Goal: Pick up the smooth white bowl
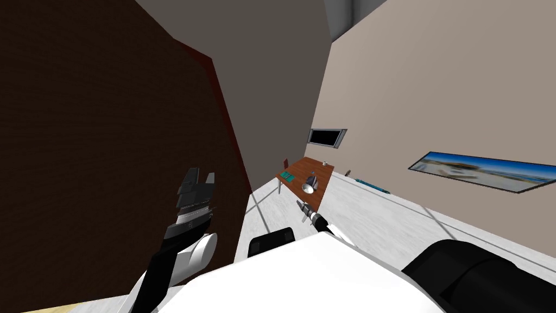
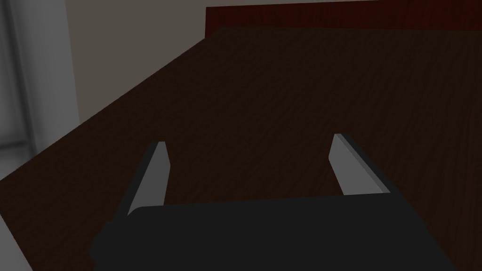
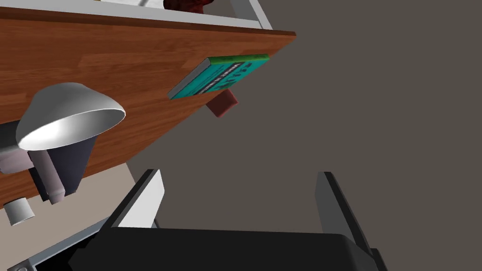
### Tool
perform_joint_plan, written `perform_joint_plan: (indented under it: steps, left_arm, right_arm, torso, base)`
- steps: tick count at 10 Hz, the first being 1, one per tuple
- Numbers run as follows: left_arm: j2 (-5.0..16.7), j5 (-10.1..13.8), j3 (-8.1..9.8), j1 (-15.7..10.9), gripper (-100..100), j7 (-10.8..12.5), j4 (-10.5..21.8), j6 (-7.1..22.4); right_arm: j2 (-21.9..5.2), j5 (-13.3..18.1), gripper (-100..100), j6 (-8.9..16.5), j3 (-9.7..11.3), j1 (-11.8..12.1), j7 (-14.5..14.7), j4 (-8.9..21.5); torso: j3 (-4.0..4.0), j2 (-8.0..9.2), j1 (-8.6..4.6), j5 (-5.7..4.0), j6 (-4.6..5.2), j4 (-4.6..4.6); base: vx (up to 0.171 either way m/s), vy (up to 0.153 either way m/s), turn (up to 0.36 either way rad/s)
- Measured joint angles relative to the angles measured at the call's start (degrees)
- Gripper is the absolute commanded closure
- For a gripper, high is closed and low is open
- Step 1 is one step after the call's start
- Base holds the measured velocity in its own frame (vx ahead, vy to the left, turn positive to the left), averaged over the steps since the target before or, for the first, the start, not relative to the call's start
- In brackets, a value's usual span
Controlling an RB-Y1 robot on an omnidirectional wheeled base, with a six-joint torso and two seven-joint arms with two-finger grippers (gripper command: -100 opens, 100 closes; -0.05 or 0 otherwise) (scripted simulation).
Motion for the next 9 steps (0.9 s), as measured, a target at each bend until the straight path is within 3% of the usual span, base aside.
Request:
perform_joint_plan:
  steps: [1,4,6,9]
  left_arm:
    - [0.00,0.00,-0.01,-0.01,0,0.00,0.00,0.00]
    - [0.00,0.00,0.00,0.00,0,0.00,0.00,0.00]
    - [0.00,0.00,0.00,0.00,0,0.00,0.00,0.00]
    - [0.00,0.00,0.00,0.00,0,0.00,0.00,0.00]
  right_arm:
    - [-0.46,0.68,-100,0.54,0.38,0.31,1.04,1.03]
    - [-2.16,1.77,-100,2.54,1.53,-1.71,3.18,6.95]
    - [-2.68,3.01,-100,4.89,2.26,-1.56,5.21,8.72]
    - [-3.81,3.87,-100,5.10,2.79,-2.57,6.83,14.04]
  torso:
    - [-0.02,-0.05,0.02,0.01,-0.06,0.00]
    - [-0.06,-0.11,0.04,0.01,0.00,-0.02]
    - [-0.07,-0.11,0.01,0.01,0.00,-0.03]
    - [-0.04,-0.07,-0.01,0.00,0.00,-0.01]
  base:
    - [0.047,0.019,0.141]
    - [0.066,0.024,0.186]
    - [0.043,0.005,0.063]
    - [0.056,0.007,0.190]
